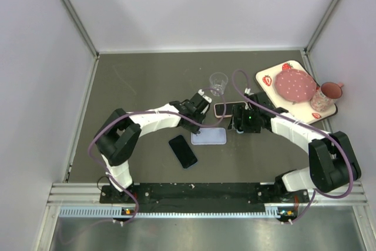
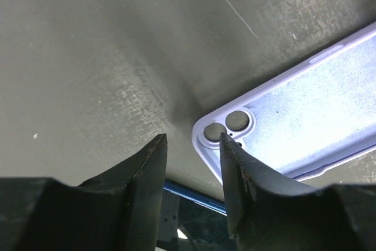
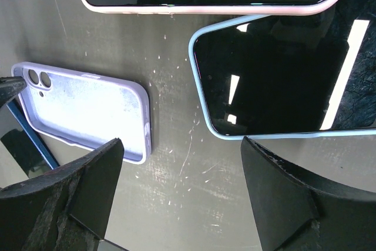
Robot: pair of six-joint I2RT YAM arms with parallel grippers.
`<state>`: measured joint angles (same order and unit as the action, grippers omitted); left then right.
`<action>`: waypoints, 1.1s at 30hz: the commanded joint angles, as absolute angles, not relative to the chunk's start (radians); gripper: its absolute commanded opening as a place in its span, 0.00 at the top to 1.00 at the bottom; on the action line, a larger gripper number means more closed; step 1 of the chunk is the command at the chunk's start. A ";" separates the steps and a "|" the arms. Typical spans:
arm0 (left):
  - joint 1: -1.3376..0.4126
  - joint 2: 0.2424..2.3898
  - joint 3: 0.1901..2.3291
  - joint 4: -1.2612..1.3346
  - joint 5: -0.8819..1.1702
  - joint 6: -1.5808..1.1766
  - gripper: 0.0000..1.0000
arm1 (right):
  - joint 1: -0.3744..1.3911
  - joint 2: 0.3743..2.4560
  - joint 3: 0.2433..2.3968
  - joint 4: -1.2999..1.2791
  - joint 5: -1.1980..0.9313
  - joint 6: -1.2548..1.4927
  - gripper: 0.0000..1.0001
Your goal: Put the phone into the phone case
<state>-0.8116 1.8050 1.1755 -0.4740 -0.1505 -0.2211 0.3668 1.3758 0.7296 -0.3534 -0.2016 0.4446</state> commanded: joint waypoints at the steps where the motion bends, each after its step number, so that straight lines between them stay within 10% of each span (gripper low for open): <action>1: -0.807 1.686 1.160 -0.442 -0.226 -0.238 0.50 | 0.376 1.345 0.772 -0.350 -0.204 0.428 0.18; 33: -0.216 1.394 0.649 -0.071 0.603 -0.457 0.43 | 0.595 1.287 0.793 -0.337 -0.202 0.485 0.01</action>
<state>-0.2173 1.3735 0.6525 -0.1452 0.5087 -0.4252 0.5613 1.3247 0.7486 -0.3614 -0.2024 0.4660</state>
